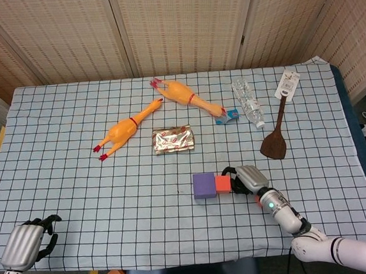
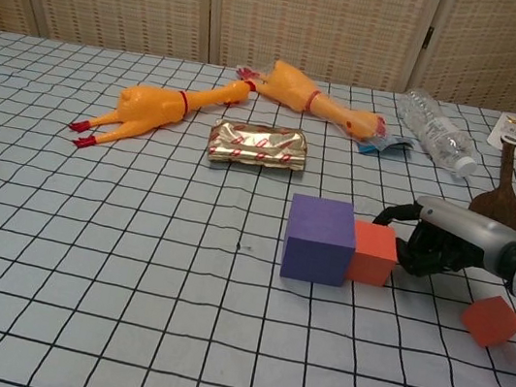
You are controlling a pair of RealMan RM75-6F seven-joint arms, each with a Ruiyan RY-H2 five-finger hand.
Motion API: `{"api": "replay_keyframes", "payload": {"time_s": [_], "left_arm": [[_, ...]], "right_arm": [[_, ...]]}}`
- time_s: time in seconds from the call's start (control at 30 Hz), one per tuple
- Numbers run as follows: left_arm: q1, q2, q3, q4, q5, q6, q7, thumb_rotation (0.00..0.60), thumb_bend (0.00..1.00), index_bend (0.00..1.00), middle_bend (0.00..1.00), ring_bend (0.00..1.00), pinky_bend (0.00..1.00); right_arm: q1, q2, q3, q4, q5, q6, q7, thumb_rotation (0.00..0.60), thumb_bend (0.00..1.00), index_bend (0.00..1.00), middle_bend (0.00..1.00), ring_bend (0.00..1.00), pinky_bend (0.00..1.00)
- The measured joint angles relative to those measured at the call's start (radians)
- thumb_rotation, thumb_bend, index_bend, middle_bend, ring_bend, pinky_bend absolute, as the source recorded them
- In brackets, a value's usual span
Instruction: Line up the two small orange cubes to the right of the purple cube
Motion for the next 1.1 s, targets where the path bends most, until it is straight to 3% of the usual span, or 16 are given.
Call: {"api": "replay_keyframes", "payload": {"time_s": [0.87,0.93,1.1], "left_arm": [[0.001,0.0,0.0,0.0,0.0,0.001,0.0,0.6,0.45,0.37,0.56,0.5,0.56],[0.0,0.0,0.0,0.0,0.0,0.0,0.0,0.6,0.45,0.37,0.56,0.5,0.56],[0.001,0.001,0.0,0.001,0.0,0.002,-0.004,0.6,0.45,0.37,0.56,0.5,0.56]], "right_arm": [[0.003,-0.017,-0.015,0.03,-0.032,0.011,0.031,0.6,0.68,0.37,1.0,0.87,1.0],[0.001,-0.019,-0.015,0.033,-0.036,0.019,0.033,0.6,0.65,0.36,1.0,0.87,1.0],[-0.009,-0.018,-0.012,0.038,-0.052,0.067,0.025,0.6,0.48,0.32,1.0,0.87,1.0]]}}
